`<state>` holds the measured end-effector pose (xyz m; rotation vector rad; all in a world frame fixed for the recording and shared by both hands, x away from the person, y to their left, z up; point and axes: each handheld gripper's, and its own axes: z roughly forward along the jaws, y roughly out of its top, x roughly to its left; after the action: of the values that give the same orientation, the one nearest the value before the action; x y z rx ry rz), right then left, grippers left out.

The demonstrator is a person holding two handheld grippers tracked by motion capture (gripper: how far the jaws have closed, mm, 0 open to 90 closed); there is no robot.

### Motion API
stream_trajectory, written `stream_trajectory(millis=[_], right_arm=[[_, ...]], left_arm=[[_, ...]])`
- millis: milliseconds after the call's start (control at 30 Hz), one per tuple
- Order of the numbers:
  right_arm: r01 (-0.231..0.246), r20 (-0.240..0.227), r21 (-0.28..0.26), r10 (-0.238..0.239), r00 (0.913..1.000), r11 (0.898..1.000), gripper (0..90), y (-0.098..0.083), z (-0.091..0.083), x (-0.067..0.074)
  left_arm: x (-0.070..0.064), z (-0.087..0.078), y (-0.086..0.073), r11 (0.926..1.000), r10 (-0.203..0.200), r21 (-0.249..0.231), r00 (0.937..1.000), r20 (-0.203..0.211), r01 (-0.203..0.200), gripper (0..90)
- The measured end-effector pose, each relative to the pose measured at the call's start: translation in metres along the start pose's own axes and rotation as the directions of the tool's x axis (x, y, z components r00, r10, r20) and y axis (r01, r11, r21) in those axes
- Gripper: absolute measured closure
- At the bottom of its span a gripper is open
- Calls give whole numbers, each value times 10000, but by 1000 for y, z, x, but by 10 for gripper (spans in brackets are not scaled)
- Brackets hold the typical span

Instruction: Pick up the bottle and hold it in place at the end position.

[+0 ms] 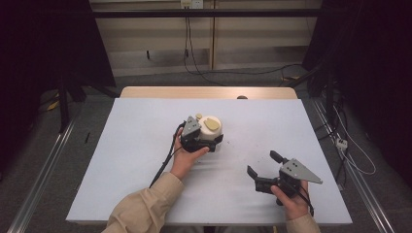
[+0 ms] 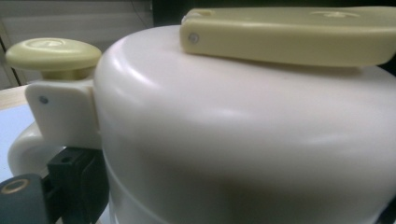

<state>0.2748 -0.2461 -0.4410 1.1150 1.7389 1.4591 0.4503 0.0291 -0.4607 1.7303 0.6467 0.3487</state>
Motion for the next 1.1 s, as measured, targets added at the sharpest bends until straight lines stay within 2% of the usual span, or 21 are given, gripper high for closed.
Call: stream_trajectory(millis=[133,500,867,1100], right_arm=[[66,92,394,-70,9999,9992,26,0,6,3],[-37,-42,691,40,10000,9976,34,9,24,11],[-20,-438,906,60,9990,9959,208,20,43,21],[-317,-448,816,354,9984,9962,328,32,52,23]], left_arm=[[0,0,0,10000,1,-23,10000,-20,-1,60],[0,-1,-1,10000,42,-32,10000,-7,-42,60],[0,-1,-1,10000,50,-26,10000,-9,-50,60],[0,-1,-1,10000,36,-24,10000,-17,-36,61]])
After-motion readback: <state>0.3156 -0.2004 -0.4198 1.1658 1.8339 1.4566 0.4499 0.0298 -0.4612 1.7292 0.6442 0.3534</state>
